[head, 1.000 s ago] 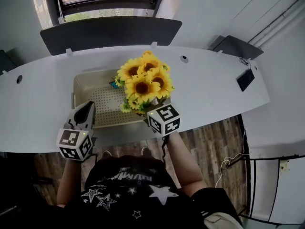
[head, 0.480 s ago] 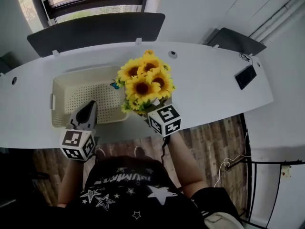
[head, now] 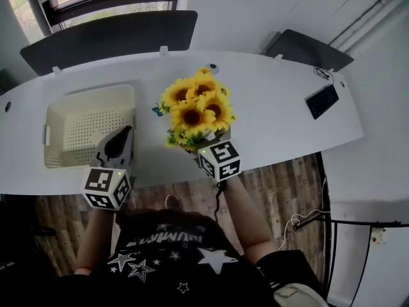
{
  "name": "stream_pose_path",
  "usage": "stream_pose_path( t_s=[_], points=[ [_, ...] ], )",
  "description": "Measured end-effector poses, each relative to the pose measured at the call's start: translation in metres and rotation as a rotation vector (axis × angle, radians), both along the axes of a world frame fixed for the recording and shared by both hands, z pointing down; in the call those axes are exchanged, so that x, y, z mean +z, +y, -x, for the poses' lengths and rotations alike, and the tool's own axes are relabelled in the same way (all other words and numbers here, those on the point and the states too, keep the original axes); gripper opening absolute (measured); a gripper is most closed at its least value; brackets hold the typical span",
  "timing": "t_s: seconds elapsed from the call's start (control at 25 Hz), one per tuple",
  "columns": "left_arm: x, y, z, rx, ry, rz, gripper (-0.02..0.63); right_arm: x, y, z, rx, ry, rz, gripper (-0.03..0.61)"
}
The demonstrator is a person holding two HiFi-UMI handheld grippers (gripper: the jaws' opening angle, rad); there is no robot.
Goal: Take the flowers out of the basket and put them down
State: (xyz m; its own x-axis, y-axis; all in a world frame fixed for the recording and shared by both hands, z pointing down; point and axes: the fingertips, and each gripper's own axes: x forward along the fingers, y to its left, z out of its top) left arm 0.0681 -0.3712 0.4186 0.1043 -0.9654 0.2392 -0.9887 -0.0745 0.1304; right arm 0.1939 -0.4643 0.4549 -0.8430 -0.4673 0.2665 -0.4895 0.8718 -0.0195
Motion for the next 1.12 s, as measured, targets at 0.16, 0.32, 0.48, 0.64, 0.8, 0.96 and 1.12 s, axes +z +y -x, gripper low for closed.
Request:
stream_pose_path(
  t_s=[0.16, 0.32, 0.48, 0.64, 0.8, 0.96, 1.12],
  points=[
    [0.005, -0.016, -0.029, 0.007, -0.003, 0.003, 0.017, 0.017, -0.009, -0.022, 0.018, 0.016, 0.005, 0.541],
    [0.016, -0.024, -0.052, 0.02, 0.002, 0.029, 0.017, 0.04, -0.011, -0.035, 0.039, 0.014, 0.034, 0.541],
    [0.028, -0.028, -0.071, 0.054, 0.002, 0.063, 0.017, 0.065, -0.012, -0.043, 0.046, 0.028, 0.072, 0.541],
    [0.044, -0.028, -0.08, 0.063, 0.024, 0.108, 0.017, 0.091, -0.012, -0.049, 0.057, 0.045, 0.12, 0.54],
    [0.056, -0.026, -0.081, 0.062, 0.029, 0.142, 0.017, 0.114, -0.015, -0.05, 0.069, 0.058, 0.165, 0.537],
    [0.064, -0.023, -0.082, 0.058, 0.035, 0.162, 0.017, 0.125, -0.018, -0.048, 0.069, 0.084, 0.177, 0.535],
    [0.066, -0.022, -0.081, 0.056, 0.038, 0.17, 0.017, 0.134, -0.016, -0.051, 0.071, 0.099, 0.187, 0.535]
  ],
)
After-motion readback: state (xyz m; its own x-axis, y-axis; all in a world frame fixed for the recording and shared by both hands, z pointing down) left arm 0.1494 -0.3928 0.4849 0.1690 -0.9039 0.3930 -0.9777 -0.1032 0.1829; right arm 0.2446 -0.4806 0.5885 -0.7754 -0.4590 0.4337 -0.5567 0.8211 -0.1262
